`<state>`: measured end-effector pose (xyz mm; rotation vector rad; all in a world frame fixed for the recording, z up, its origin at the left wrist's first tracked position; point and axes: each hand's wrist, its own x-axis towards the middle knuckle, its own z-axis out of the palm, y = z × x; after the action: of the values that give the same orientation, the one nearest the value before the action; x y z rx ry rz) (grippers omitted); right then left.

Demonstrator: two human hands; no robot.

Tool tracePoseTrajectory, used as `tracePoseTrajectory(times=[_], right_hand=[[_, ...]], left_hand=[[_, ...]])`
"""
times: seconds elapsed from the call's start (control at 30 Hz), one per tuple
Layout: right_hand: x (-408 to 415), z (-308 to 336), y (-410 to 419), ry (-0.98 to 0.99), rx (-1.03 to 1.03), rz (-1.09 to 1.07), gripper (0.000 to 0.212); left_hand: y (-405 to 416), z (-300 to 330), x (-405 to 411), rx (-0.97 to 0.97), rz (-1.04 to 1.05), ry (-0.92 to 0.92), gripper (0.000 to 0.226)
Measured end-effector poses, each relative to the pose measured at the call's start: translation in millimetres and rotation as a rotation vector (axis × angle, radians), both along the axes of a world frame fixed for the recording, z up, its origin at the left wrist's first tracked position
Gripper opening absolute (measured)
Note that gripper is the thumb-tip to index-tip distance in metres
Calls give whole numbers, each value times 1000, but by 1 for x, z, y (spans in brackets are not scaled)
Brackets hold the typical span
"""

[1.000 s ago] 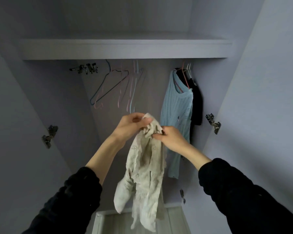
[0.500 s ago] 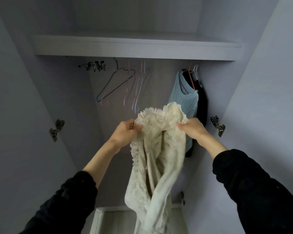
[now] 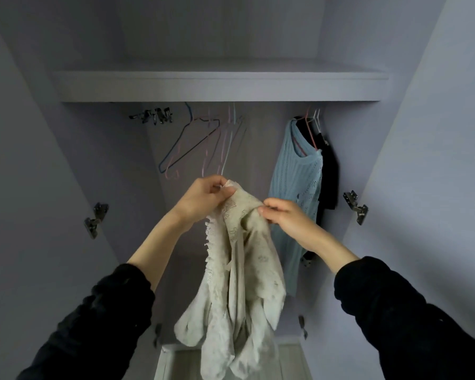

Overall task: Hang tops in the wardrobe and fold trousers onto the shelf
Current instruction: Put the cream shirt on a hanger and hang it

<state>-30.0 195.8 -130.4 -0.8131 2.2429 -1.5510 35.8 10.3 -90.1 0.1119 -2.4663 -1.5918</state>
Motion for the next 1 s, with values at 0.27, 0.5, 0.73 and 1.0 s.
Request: tracePoseTrajectory(times=[0.27, 0.5, 0.73, 1.0], right_hand=[[-10, 39, -10, -74, -111, -53, 18], [-26, 50, -6, -96, -88, -91, 18], [-37, 44, 22, -118, 39, -125, 20], [-38, 53, 26, -19, 45, -112, 17]], left_hand=[[-12, -70, 30, 178, -87, -169, 40], [-10, -93, 25, 168, -23, -219, 14], [-22, -97, 12, 138, 143, -145, 9], [10, -128, 10, -263, 454, 266, 27]])
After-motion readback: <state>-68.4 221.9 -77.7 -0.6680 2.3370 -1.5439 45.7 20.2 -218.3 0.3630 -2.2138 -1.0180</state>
